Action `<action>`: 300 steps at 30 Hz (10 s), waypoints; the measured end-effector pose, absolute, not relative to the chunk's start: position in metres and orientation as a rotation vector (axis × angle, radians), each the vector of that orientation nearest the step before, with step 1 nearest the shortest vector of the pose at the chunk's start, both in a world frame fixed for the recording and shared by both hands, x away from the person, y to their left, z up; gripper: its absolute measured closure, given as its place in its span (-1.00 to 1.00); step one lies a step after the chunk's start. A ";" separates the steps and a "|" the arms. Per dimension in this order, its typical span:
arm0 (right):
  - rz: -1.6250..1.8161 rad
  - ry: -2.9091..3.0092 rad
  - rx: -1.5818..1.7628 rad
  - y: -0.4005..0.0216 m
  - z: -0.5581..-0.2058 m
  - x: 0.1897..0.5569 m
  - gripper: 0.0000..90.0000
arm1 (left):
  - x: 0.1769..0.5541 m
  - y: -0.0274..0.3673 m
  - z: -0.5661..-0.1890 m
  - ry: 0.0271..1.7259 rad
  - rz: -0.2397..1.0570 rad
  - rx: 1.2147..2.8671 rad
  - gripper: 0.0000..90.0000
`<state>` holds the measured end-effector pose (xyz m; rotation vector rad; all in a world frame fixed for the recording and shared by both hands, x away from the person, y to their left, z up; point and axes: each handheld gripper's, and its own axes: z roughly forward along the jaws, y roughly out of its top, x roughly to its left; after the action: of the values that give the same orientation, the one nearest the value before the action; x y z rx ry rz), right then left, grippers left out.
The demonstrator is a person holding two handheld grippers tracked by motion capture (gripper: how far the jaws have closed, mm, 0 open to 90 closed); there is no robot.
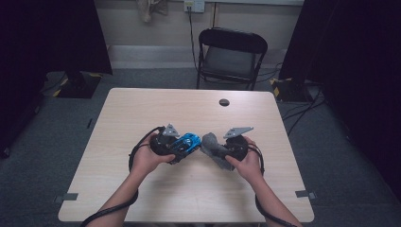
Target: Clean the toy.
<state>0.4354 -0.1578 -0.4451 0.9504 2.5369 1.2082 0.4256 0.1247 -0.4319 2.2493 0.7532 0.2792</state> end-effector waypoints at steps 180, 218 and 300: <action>1.286 2.634 0.875 -0.104 -0.456 0.428 0.61 | 0.441 0.111 -0.422 0.791 0.284 2.145 -0.38; 1.306 2.577 0.920 -0.107 -0.457 0.434 0.61 | 0.440 0.112 -0.420 0.819 0.278 2.136 -0.37; 1.430 2.638 0.834 -0.071 -0.469 0.413 0.60 | 0.444 0.114 -0.414 0.863 0.256 2.096 -0.38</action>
<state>0.4135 -0.0714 -0.4692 0.8341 2.6376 1.4305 0.4445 0.1141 -0.4136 2.0963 0.8630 0.2558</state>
